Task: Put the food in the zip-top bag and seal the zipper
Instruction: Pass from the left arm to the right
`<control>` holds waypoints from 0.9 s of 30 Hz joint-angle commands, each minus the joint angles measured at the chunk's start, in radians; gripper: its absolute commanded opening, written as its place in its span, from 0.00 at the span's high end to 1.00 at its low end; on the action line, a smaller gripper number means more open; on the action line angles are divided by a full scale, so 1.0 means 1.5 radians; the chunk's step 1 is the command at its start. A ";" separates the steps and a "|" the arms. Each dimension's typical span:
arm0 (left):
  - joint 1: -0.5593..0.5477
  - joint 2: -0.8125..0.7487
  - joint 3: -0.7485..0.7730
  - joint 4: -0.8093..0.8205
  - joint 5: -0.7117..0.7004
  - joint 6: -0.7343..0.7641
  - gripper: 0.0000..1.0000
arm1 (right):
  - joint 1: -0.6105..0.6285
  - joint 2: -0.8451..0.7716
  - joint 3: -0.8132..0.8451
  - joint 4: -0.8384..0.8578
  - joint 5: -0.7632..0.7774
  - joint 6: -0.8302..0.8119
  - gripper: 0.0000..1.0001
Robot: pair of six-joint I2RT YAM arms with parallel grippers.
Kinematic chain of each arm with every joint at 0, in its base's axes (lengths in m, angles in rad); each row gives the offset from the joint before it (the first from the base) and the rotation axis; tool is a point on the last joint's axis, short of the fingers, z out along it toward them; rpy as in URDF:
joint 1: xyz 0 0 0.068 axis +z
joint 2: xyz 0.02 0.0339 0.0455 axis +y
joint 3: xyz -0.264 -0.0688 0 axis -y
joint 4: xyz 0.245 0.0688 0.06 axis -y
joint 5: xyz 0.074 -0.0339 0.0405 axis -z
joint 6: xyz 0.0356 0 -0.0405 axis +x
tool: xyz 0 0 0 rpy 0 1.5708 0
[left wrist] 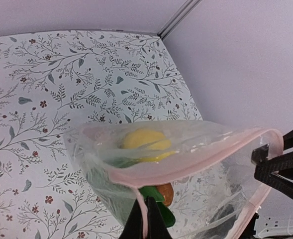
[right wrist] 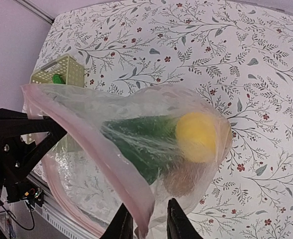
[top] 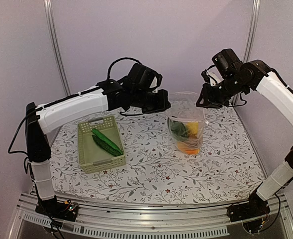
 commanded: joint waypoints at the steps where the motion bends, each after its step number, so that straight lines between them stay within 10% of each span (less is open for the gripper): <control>1: -0.003 0.016 0.038 0.009 0.004 0.003 1.00 | 0.012 0.040 0.048 -0.047 0.062 -0.028 0.81; 4: -0.003 0.017 0.046 0.004 0.001 0.008 1.00 | 0.019 0.060 0.099 -0.086 0.127 -0.033 1.00; 13: 0.001 0.030 0.089 0.019 -0.002 0.014 0.98 | 0.044 0.111 0.159 -0.166 0.275 -0.063 1.00; 20: 0.007 0.052 0.112 0.000 0.012 0.033 0.52 | 0.045 0.109 0.145 -0.149 0.251 -0.043 1.00; 27: 0.009 -0.052 0.074 -0.058 0.026 0.097 0.37 | 0.045 0.091 0.121 -0.114 0.217 -0.041 1.00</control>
